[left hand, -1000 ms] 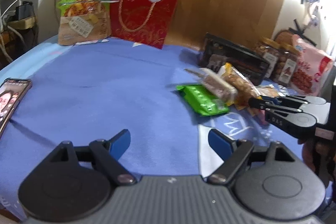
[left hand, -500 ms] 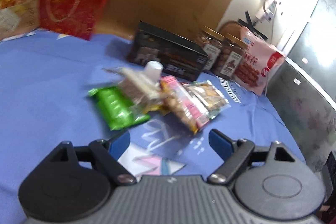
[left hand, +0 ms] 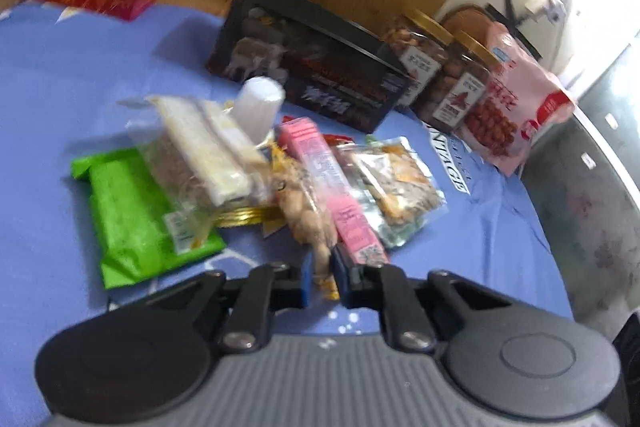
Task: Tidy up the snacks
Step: 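Grasp the clear bag of nuts with the left gripper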
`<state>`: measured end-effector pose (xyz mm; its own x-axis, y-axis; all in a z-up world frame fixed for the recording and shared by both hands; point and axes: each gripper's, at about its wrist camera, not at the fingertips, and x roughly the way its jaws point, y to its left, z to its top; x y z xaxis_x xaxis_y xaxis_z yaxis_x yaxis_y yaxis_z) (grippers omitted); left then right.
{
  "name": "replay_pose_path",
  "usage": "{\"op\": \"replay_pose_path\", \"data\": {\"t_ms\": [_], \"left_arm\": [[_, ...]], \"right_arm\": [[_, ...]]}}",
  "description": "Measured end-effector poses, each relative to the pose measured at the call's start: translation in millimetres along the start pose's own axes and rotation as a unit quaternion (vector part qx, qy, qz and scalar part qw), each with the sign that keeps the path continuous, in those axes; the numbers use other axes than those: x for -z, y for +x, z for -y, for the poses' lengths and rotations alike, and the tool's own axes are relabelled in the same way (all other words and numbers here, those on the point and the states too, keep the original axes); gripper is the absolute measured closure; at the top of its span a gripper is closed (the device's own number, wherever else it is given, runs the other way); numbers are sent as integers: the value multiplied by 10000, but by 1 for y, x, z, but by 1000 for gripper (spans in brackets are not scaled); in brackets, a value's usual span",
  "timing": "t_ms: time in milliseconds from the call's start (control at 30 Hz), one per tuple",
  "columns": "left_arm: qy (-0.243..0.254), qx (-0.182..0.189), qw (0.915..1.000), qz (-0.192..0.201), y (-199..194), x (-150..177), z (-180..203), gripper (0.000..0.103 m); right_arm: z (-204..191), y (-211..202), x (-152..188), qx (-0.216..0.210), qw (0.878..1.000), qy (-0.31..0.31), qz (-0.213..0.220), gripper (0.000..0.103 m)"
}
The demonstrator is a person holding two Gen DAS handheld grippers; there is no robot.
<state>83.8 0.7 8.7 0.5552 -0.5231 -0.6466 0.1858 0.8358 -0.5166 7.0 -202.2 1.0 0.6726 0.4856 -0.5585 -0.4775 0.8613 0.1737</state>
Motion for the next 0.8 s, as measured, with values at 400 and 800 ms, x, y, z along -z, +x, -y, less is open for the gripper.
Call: {"op": "replay_pose_path", "data": {"t_ms": [400, 800], "left_arm": [[-598, 152, 9979, -196, -85, 64, -59, 77], [-213, -37, 9998, 43, -80, 61, -54, 79]], "right_arm": [[-48, 6, 14, -877, 9932, -722, -260, 38], [-94, 23, 13, -804, 9795, -1828, -276, 57]]}}
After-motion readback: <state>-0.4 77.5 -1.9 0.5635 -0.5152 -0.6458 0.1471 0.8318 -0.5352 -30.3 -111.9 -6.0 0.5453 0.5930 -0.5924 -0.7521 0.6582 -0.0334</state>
